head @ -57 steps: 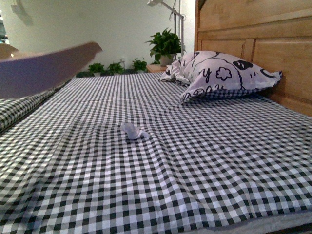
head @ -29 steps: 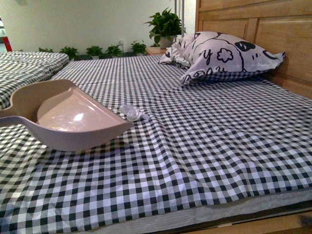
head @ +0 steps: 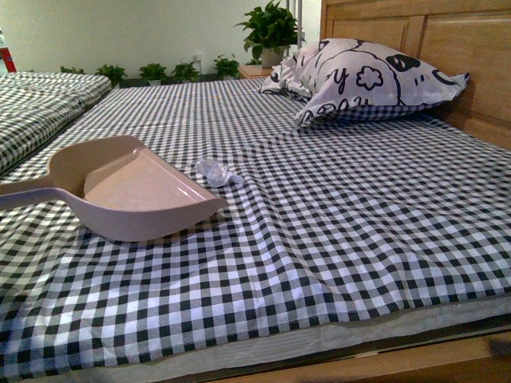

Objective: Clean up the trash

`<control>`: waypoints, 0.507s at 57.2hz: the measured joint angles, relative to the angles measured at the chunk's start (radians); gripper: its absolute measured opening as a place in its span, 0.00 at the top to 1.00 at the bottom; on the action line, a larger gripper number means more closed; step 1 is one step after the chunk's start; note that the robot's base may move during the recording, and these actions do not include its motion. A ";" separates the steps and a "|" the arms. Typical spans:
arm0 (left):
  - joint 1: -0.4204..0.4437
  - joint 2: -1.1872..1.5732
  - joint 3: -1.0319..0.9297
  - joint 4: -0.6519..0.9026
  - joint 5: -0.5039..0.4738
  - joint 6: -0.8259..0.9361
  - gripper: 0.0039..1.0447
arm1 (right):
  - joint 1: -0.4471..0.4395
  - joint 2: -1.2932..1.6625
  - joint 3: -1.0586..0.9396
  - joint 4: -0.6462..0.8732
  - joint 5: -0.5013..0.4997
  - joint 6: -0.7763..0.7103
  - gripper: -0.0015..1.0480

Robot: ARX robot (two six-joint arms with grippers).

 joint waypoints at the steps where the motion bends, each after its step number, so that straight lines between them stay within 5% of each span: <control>1: 0.000 0.002 0.003 -0.003 0.000 0.000 0.73 | 0.000 0.000 0.000 0.000 0.000 0.000 0.80; 29: 0.004 0.097 0.127 -0.138 0.005 0.002 0.73 | 0.000 0.000 0.000 0.000 0.000 0.000 0.80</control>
